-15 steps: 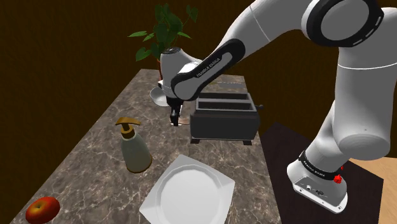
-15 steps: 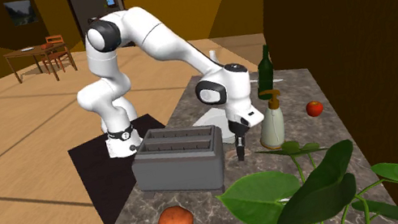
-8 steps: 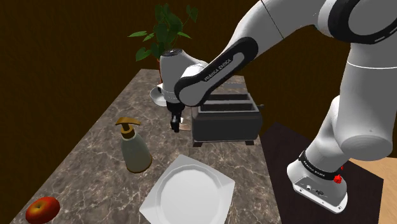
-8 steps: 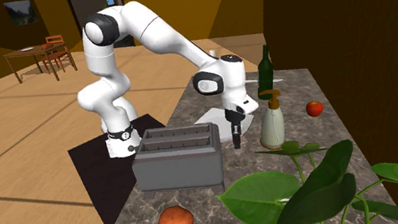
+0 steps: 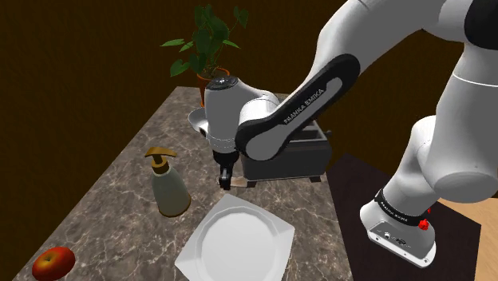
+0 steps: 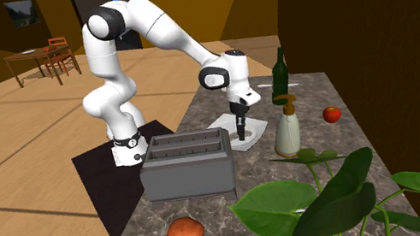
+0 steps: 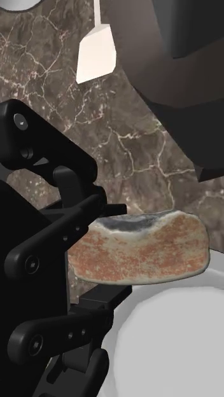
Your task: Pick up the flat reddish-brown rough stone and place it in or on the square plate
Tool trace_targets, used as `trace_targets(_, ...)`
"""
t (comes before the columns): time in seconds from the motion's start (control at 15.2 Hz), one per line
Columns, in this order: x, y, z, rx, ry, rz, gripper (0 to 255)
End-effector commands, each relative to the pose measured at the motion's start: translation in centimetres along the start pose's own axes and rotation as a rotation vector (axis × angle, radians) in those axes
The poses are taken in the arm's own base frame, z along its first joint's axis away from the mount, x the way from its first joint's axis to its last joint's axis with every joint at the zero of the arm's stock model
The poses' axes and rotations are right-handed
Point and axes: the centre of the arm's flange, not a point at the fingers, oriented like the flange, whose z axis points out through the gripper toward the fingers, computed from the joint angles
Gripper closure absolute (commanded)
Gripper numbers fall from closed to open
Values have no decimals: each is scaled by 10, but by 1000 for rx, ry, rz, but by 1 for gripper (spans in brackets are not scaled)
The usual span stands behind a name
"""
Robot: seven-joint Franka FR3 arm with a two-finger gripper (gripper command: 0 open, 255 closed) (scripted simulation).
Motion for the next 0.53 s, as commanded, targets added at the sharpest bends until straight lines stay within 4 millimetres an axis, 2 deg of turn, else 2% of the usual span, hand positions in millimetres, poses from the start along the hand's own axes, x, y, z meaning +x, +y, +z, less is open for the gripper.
trace_targets(0.0, -8, -24, 0, 0, 0, 1, 255)
trace_targets(0.46, -35, -112, -4, 0, 0, 1, 255)
